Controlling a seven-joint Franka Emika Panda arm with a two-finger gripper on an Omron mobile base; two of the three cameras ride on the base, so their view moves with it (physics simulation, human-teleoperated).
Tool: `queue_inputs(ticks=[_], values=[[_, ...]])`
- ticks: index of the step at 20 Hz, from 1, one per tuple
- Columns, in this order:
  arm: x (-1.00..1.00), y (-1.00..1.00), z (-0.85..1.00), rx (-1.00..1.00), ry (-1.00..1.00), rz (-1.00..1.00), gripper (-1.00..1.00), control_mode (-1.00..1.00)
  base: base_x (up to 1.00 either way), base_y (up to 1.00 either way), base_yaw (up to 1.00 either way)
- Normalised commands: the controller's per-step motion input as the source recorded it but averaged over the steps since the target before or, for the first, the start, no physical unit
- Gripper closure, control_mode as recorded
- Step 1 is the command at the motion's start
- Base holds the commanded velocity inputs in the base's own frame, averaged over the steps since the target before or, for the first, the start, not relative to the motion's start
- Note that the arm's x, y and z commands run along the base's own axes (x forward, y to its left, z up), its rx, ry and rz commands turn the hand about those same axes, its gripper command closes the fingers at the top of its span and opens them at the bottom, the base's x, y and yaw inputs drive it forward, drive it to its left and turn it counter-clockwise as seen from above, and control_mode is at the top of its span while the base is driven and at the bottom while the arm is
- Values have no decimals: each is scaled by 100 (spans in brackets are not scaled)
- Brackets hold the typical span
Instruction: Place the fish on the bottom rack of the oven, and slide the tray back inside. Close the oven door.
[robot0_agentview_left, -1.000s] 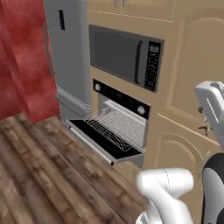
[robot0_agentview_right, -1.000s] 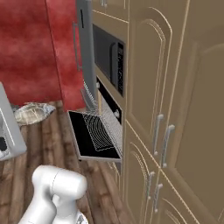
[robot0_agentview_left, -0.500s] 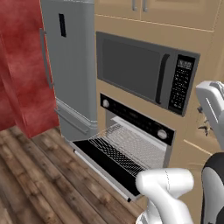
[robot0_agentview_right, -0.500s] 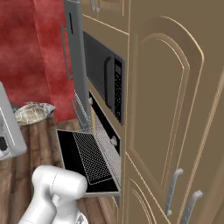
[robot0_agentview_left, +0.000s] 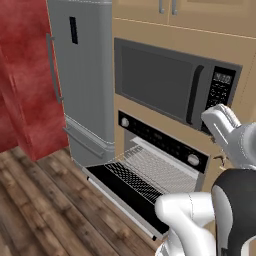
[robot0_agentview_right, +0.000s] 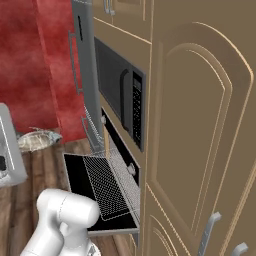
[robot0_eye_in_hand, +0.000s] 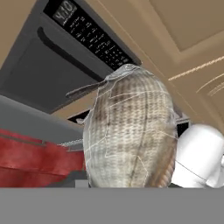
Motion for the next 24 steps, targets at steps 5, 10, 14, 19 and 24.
queue_inputs(ticks=[5,10,14,19,24], values=[[0,18,-55,-1,43,0,100,-100,0,0,0],[16,13,-69,0,44,0,100,-100,0,0,0],[59,4,-60,0,26,0,100,-100,0,0,0],[56,0,-64,0,18,0,100,-100,0,0,0],[54,0,-97,0,11,0,100,-100,0,0,0]])
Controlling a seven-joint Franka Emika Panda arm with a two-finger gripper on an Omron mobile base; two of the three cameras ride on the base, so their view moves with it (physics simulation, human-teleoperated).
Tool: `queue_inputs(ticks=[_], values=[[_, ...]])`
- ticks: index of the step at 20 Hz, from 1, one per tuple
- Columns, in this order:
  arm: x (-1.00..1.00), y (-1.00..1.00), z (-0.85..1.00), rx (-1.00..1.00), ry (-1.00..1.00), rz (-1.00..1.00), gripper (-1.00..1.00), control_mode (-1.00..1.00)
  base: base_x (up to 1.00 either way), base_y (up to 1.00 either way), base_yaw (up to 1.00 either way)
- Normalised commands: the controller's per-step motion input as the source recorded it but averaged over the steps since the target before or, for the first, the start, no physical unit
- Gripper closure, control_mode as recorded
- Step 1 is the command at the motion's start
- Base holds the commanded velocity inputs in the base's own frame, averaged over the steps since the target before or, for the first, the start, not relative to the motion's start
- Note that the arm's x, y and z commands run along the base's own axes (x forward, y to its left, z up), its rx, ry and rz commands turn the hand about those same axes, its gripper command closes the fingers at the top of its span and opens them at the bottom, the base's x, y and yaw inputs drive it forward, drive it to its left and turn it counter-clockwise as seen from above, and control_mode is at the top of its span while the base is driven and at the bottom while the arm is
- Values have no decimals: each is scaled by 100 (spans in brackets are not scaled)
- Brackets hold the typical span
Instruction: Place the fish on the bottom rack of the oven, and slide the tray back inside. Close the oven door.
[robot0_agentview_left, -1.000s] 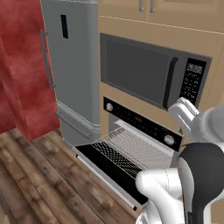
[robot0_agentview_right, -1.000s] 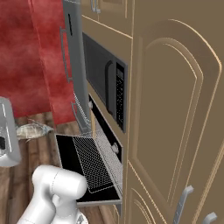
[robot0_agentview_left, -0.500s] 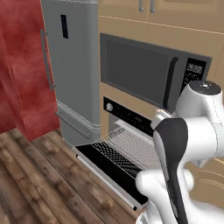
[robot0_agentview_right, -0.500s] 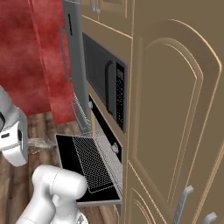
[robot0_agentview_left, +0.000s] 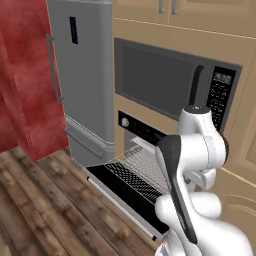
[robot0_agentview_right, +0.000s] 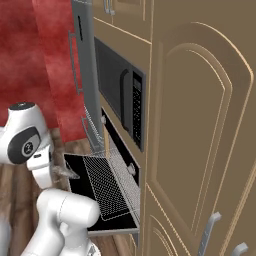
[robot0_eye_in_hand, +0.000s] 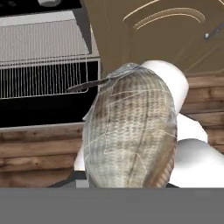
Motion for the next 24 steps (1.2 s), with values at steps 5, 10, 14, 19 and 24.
queue_inputs(ticks=[5,10,14,19,24], values=[[59,0,-71,0,9,0,100,-100,0,0,0],[50,0,-40,0,1,0,100,-100,0,0,0],[53,0,-36,0,0,0,100,-100,0,0,0],[65,0,-42,-2,0,0,100,-100,0,0,0],[82,0,-46,-1,5,0,100,-100,0,0,0]])
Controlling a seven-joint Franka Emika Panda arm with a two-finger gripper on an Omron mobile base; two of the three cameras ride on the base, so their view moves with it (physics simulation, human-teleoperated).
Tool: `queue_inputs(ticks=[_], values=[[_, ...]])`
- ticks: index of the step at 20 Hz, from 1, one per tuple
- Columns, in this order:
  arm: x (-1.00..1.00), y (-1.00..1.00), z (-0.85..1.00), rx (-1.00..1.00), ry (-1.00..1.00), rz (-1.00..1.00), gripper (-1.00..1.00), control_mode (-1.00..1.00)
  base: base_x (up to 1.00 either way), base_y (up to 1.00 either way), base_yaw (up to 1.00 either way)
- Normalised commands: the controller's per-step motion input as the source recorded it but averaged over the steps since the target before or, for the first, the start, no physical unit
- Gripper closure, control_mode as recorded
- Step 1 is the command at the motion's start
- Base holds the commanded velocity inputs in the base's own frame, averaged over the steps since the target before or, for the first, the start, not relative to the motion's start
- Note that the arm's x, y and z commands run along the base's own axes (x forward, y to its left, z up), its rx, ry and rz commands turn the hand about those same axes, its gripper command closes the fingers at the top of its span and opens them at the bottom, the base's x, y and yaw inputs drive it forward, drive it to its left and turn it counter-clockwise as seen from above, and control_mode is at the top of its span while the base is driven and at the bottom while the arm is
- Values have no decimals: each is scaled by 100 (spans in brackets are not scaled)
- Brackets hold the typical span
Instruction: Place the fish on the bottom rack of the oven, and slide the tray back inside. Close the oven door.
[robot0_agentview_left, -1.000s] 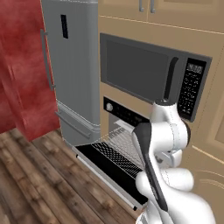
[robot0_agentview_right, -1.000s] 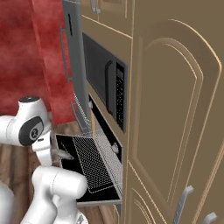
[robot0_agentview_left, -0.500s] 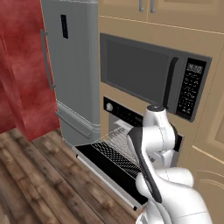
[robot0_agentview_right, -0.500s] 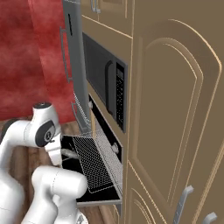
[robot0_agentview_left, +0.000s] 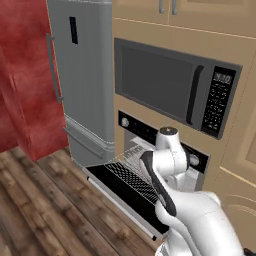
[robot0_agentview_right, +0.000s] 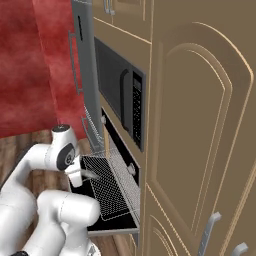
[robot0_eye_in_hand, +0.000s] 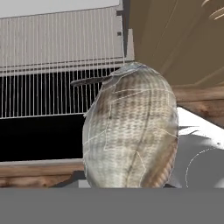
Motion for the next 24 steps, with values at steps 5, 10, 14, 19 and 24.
queue_inputs(ticks=[5,10,14,19,24], values=[[79,4,-38,-2,9,0,100,-100,0,0,0],[81,13,-38,-3,9,0,100,-100,0,0,0],[72,1,-41,-3,8,0,100,-100,0,0,0],[59,0,-39,-1,8,0,100,-100,0,0,0],[37,0,-60,-4,5,0,100,-100,0,0,0]])
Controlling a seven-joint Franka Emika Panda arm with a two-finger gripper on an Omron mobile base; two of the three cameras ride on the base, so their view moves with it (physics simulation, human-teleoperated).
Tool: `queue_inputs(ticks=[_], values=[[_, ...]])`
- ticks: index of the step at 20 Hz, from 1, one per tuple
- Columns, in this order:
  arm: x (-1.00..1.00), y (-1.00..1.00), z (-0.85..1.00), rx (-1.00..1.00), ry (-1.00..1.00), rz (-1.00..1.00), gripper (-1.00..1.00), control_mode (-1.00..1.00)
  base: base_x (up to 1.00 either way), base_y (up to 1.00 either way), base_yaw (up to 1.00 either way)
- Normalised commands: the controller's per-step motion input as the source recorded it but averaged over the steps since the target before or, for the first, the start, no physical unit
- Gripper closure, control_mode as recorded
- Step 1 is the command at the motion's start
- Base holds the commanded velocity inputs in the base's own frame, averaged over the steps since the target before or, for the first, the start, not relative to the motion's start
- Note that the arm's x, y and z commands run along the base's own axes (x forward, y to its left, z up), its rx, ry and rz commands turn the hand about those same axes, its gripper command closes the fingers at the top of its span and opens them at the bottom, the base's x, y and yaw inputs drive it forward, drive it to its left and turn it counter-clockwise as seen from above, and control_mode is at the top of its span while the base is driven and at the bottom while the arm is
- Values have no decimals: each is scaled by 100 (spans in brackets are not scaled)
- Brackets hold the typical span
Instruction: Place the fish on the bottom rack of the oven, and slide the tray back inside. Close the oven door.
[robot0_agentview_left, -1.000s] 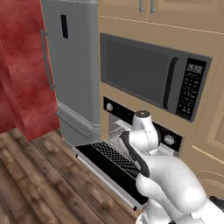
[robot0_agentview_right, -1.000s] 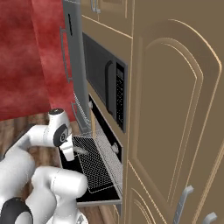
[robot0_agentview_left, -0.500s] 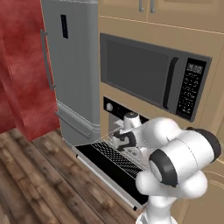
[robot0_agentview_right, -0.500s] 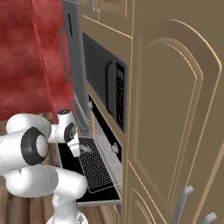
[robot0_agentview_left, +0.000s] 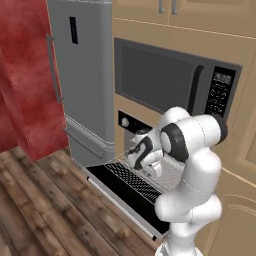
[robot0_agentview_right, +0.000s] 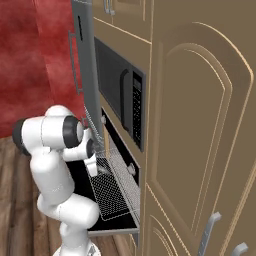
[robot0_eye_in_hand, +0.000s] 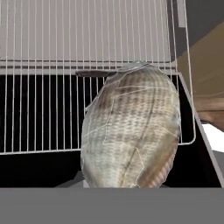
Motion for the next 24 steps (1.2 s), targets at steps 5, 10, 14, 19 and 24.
queue_inputs(ticks=[5,10,14,19,24], values=[[22,1,-82,-8,0,0,100,-100,0,0,0],[39,0,-52,-2,2,0,100,-100,0,0,0],[33,0,-38,0,10,-2,100,-100,0,0,0],[26,0,-49,0,7,-3,100,-100,0,0,0],[23,0,-51,0,6,-1,100,-100,0,0,0]])
